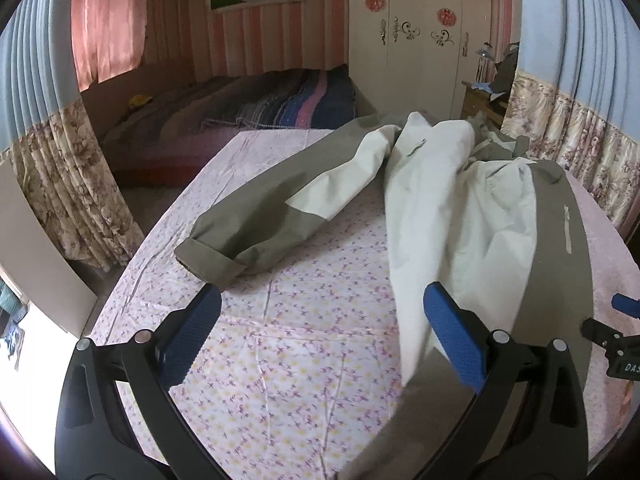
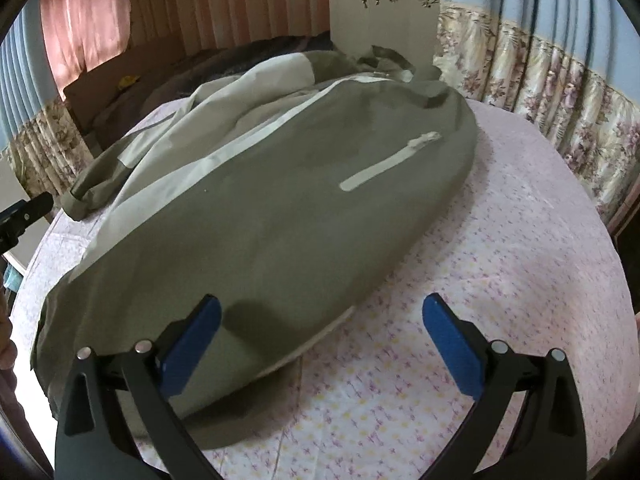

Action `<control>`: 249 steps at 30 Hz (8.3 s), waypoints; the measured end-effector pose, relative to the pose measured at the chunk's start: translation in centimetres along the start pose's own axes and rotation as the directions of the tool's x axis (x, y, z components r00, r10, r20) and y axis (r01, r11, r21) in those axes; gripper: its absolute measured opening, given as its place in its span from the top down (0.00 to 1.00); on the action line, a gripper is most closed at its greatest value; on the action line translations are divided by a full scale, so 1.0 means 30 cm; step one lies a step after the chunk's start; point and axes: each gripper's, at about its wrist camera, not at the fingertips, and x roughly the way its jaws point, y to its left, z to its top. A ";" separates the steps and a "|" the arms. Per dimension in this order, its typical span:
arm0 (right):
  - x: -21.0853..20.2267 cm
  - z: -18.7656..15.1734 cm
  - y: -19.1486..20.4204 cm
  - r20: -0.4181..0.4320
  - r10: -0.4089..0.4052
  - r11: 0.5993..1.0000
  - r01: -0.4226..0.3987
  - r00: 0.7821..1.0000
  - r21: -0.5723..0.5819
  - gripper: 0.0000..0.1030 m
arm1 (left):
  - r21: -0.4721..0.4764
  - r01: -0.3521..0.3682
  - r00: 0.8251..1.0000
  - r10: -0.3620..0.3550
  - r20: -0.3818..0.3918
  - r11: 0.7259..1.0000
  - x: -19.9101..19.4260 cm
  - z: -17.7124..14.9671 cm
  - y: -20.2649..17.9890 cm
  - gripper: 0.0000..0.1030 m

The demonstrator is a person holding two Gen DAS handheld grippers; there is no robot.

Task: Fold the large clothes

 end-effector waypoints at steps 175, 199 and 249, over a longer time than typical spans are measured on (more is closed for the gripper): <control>-0.083 0.109 -0.407 0.130 -0.326 0.917 0.347 0.936 -0.200 0.97 | 0.236 0.137 0.985 -0.106 -0.137 0.962 -0.064 0.055 -0.180 0.07; -0.014 0.218 -0.215 0.202 -0.294 0.893 0.344 0.934 -0.290 0.56 | -0.269 -0.244 0.941 0.161 -0.298 0.932 0.541 0.156 0.309 0.75; 0.045 0.329 -0.573 0.118 -0.357 0.925 0.368 0.927 -0.096 0.17 | 0.466 0.154 0.976 -0.060 -0.210 0.872 0.602 0.466 -1.033 0.93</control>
